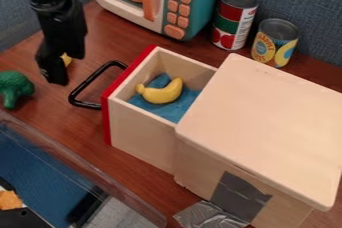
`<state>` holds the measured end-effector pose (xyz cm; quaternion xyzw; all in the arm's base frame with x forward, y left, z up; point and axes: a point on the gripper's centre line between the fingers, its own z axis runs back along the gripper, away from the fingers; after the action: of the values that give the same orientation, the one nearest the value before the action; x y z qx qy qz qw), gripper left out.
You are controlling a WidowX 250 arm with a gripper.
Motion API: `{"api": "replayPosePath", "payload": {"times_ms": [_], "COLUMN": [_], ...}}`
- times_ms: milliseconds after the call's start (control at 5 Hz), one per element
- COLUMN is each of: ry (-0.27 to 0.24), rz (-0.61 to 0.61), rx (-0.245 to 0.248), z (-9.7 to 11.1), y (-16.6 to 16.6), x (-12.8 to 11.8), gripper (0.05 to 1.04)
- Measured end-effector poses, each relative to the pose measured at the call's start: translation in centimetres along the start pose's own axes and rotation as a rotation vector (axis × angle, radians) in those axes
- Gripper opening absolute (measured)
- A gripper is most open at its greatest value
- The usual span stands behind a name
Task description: Close the drawer
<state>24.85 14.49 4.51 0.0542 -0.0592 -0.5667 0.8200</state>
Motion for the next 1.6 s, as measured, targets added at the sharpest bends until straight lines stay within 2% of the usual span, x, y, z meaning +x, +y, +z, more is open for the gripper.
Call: {"api": "replayPosePath", "payload": {"times_ms": [200, 400, 600, 1000, 1200, 1400, 1600], "ry": [0.012, 0.025, 0.013, -0.045, -0.088, -0.109, -0.125], "rz": [-0.039, -0.086, -0.126, -0.223, -0.242, -0.275, -0.277], "rx": [-0.005, -0.050, -0.055, -0.031, -0.044, -0.038, -0.058], "z": [-1.0, -2.9, -3.7, -2.8, -2.7, -2.6, -2.9], "y": [-0.7, -2.2, -3.3, -5.0, -5.5, -5.5, -5.7], "x": [1.8, 3.5, 4.9, 9.6, 11.4, 12.6, 13.3], "gripper": [0.999, 0.999, 0.999, 0.999, 0.999, 0.999, 0.999]}}
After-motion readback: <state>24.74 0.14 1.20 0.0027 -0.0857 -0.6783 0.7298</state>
